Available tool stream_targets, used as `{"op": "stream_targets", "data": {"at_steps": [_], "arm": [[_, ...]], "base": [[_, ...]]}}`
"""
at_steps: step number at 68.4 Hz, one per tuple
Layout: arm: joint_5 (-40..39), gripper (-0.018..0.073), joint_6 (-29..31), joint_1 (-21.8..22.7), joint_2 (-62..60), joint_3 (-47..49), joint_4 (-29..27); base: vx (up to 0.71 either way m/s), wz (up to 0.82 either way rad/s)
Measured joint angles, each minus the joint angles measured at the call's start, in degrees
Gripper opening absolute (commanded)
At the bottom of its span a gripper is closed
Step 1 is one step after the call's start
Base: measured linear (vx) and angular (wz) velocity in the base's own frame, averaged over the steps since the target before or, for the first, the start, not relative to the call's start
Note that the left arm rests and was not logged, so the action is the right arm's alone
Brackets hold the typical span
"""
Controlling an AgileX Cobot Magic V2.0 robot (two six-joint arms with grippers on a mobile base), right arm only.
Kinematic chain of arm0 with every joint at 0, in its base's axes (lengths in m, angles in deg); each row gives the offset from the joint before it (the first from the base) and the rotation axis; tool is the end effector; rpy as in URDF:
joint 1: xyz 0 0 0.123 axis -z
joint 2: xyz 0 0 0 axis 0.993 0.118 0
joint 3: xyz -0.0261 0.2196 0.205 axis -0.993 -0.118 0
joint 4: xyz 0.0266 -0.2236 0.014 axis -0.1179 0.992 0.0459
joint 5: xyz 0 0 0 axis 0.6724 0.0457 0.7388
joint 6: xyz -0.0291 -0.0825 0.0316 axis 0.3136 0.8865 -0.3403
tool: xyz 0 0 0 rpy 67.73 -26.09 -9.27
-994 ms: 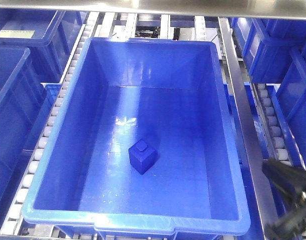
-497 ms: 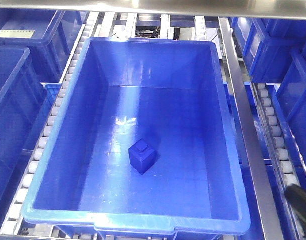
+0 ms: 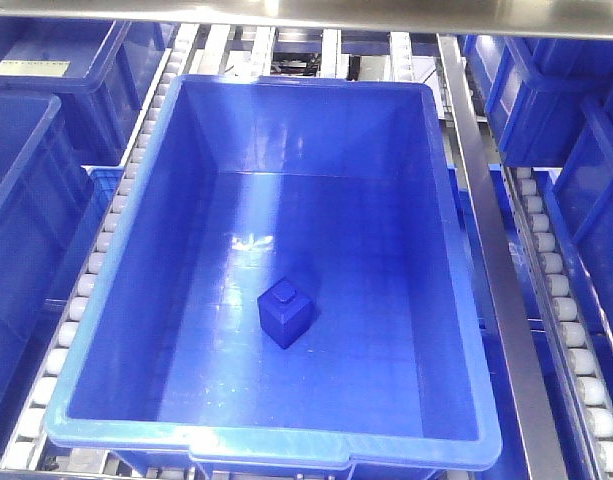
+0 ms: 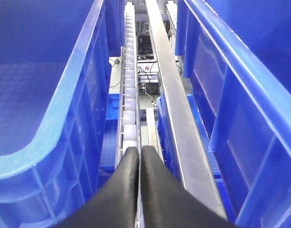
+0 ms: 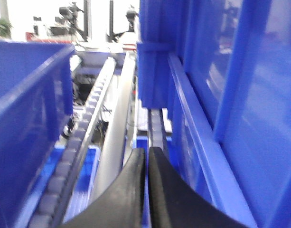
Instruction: Pour parts from conveyor to right shelf
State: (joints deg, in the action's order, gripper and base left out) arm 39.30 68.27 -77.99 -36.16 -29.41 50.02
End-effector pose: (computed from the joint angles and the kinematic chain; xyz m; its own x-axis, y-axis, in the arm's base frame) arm 0.0154 -0.0017 0.1968 -0.0238 -0.0763 -0.9968 0.0931 0.9926 -0.0782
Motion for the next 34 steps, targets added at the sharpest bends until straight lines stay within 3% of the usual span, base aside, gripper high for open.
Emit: {"op": "stream_targets", "data": {"at_steps": [34], "arm": [[2.9, -0.0006, 0.0, 0.0, 0.0, 0.0, 0.3]], "base": [[0.0, 0.0]]}}
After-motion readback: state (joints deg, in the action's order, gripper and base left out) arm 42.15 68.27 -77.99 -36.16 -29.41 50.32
